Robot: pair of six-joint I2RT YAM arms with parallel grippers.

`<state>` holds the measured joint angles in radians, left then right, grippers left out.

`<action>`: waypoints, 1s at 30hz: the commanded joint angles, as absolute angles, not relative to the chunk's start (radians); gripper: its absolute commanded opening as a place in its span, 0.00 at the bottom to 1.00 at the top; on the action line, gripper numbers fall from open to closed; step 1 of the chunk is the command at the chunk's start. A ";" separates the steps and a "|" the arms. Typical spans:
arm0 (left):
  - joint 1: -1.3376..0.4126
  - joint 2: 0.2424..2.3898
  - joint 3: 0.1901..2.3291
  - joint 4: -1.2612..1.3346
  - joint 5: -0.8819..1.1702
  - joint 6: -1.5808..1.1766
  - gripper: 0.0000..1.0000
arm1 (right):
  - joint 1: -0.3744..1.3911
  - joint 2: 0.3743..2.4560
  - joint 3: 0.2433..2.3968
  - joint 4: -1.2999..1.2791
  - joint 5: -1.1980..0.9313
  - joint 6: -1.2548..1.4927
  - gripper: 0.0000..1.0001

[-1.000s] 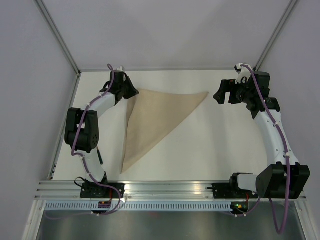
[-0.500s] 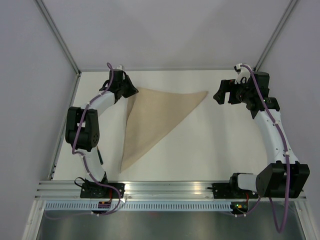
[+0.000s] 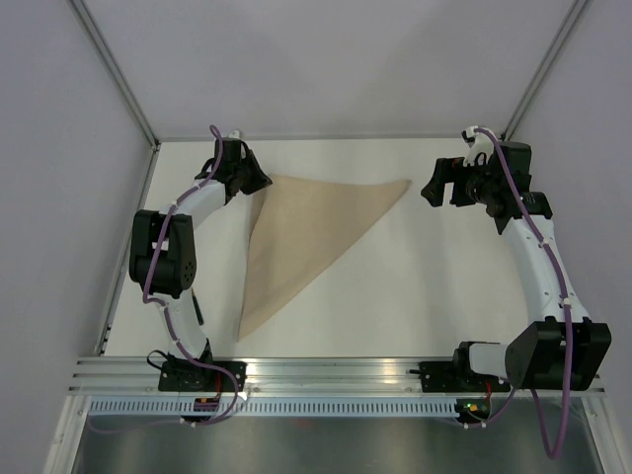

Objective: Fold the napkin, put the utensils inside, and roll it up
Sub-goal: Fold the napkin

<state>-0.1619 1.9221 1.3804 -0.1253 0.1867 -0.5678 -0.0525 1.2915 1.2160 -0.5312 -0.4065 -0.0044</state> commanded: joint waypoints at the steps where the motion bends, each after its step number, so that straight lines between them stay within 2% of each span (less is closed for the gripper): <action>1: -0.150 1.936 1.419 -0.121 0.212 -0.540 0.02 | -0.051 1.295 1.213 -0.538 -0.406 0.009 0.98; 22: -0.141 2.022 1.462 -0.117 0.167 -0.518 0.06 | -0.051 1.295 1.212 -0.543 -0.413 0.009 0.98; 30: -0.130 2.065 1.509 -0.133 0.161 -0.512 0.12 | -0.051 1.295 1.212 -0.541 -0.414 0.009 0.98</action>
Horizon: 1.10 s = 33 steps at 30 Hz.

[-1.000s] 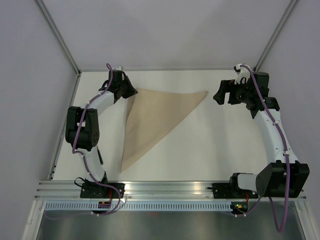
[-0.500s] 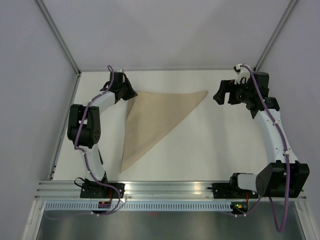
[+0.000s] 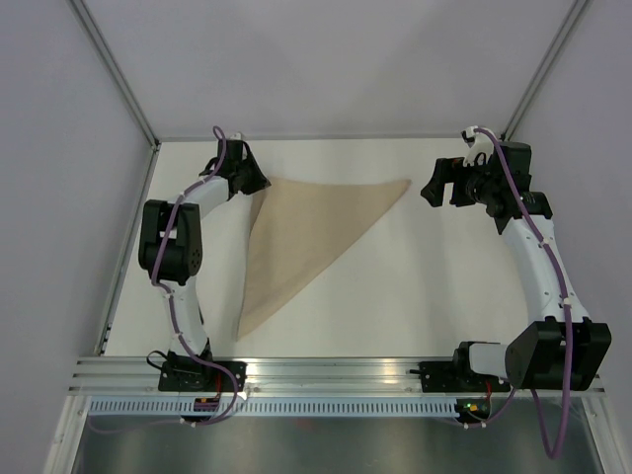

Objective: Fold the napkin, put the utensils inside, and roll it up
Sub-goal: Fold the napkin, then grab a utensil with the left arm

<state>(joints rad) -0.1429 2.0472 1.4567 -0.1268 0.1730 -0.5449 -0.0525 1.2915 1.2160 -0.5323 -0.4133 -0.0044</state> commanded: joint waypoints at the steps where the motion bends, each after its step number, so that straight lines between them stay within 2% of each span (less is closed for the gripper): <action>1: -0.130 2.068 1.519 -0.133 0.158 -0.512 0.16 | -0.051 1.298 1.212 -0.541 -0.416 0.009 0.98; 6: -0.124 2.091 1.549 -0.153 0.153 -0.509 0.28 | -0.051 1.296 1.212 -0.545 -0.425 -0.018 0.98; 7: -0.123 2.097 1.557 -0.156 0.152 -0.509 0.33 | -0.051 1.298 1.213 -0.548 -0.429 -0.020 0.98; 10: -0.121 2.097 1.562 -0.164 0.141 -0.509 0.38 | -0.051 1.296 1.215 -0.549 -0.436 -0.023 0.98; 12: -0.118 2.085 1.560 -0.170 0.126 -0.505 0.48 | -0.051 1.293 1.218 -0.552 -0.443 -0.021 0.98; 16: -0.114 2.019 1.517 -0.189 0.078 -0.505 0.56 | -0.051 1.281 1.223 -0.563 -0.459 -0.021 0.98; 23: -0.110 1.757 1.247 -0.187 -0.096 -0.590 0.57 | -0.051 1.267 1.229 -0.586 -0.541 -0.018 0.98; 28: -0.109 1.516 1.044 -0.302 -0.297 -0.688 0.62 | -0.045 1.276 1.233 -0.613 -0.618 -0.055 0.98; 33: -0.106 1.346 0.863 -0.445 -0.416 -0.798 0.62 | -0.038 1.324 1.232 -0.615 -0.661 -0.103 0.98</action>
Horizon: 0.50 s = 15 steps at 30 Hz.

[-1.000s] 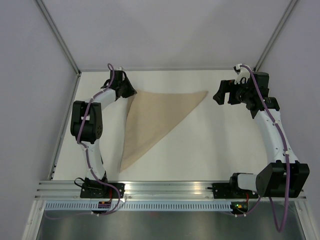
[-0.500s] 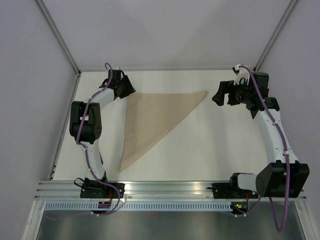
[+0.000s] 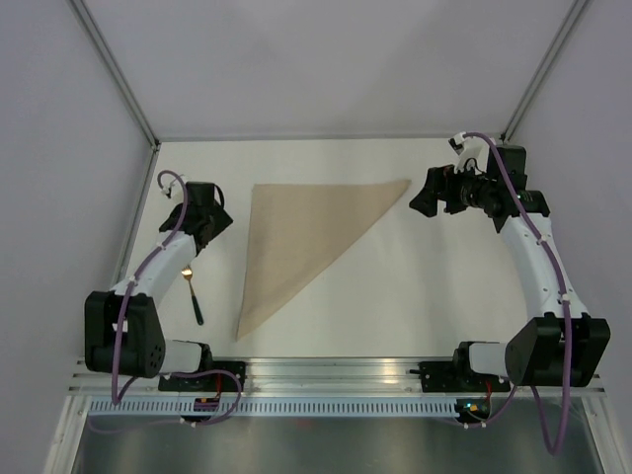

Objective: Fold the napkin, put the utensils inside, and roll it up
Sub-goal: Grab a utensil with the left arm

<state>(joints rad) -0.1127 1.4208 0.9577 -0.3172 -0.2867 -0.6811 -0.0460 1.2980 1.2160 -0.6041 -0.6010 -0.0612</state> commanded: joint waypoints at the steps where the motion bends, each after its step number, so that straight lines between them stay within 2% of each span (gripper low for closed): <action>1: -0.104 1.303 0.845 -0.471 -0.437 -0.811 0.62 | -0.038 1.336 1.221 -0.611 -0.666 -0.116 0.98; 10: -0.061 1.256 0.784 -0.692 -0.503 -0.873 0.64 | -0.038 1.394 1.178 -0.575 -0.699 -0.152 0.98; 15: -0.003 1.249 0.758 -0.721 -0.483 -0.835 0.65 | -0.040 1.405 1.157 -0.558 -0.707 -0.153 0.98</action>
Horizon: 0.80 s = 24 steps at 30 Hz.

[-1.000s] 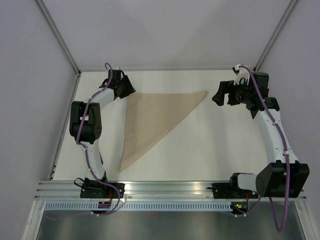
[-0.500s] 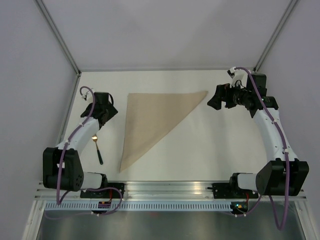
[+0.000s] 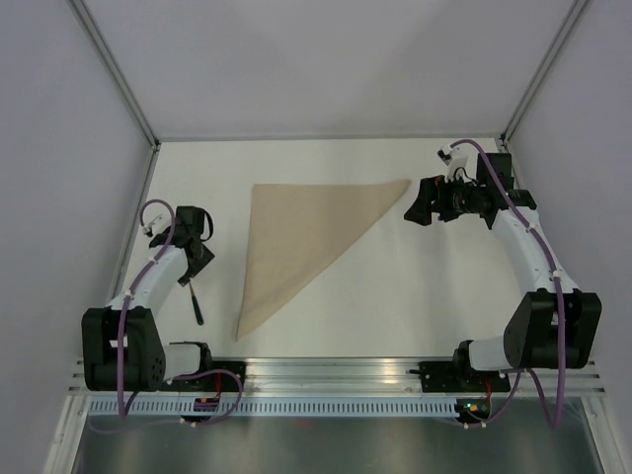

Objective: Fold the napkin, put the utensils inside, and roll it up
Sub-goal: Grab a utensil with the left arm

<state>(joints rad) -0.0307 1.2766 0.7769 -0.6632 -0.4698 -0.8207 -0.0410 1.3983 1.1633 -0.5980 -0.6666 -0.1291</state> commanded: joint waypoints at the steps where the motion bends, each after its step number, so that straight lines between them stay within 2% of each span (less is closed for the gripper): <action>1: 0.038 1.244 0.750 -0.713 -0.476 -0.831 0.64 | -0.038 1.407 1.155 -0.555 -0.706 -0.152 0.98; 11: 0.104 1.305 0.695 -0.638 -0.351 -0.788 0.63 | -0.040 1.416 1.149 -0.545 -0.704 -0.152 0.98; 24: 0.110 1.394 0.690 -0.591 -0.287 -0.795 0.48 | -0.038 1.422 1.143 -0.548 -0.696 -0.160 0.98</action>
<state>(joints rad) 0.1055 1.3727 0.6876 -0.6178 -0.3267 -0.8131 -0.0410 1.4200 1.1503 -0.5797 -0.6781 -0.1371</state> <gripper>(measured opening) 0.488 0.979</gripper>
